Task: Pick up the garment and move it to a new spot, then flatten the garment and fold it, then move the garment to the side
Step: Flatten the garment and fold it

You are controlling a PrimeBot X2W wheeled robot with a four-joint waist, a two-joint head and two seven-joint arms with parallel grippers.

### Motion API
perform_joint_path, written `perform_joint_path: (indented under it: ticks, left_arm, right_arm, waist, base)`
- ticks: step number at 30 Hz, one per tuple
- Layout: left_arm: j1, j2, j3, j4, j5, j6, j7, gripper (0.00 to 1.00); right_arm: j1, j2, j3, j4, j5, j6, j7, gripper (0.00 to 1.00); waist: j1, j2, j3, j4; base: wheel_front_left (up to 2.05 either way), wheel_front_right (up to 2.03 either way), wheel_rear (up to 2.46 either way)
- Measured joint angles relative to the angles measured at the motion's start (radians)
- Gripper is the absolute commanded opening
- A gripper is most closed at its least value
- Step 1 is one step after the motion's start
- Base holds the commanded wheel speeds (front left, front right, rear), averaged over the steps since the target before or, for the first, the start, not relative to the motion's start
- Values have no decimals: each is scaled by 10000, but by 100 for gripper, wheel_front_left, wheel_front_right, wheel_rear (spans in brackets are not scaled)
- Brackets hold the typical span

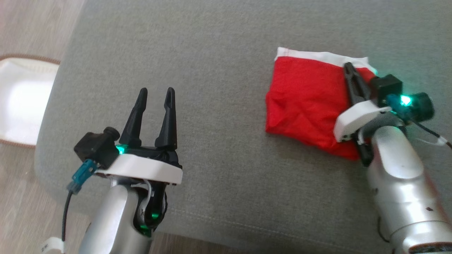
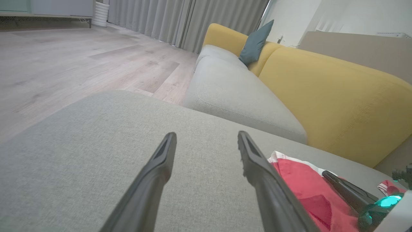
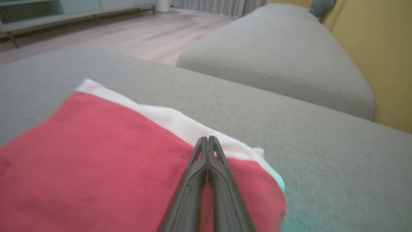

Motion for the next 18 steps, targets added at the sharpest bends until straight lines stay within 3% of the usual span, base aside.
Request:
perform_joint_path:
  ticks: [4,8,13,18]
  left_arm:
    - [4,0,-8,4,12,-2,0,100]
    - [5,-2,-25,2,12,-2,0,100]
    - [13,-2,-17,13,100,-19,0,100]
    - [26,-2,8,56,100,-63,0,100]
  right_arm:
    - [84,0,1841,-740,1609,0,-77,0]
    - [509,21,3254,-1315,2382,0,-107,0]
    - [872,23,4374,-953,2723,0,-107,0]
    - [792,23,4742,-435,2821,0,-105,0]
  waist:
    - [-1,0,-273,-199]
    - [-1,0,-380,-284]
    - [-1,0,-326,-177]
    - [-1,0,-343,-91]
  base:
    - [0,0,0]
    - [0,0,0]
    - [0,0,0]
    - [0,0,0]
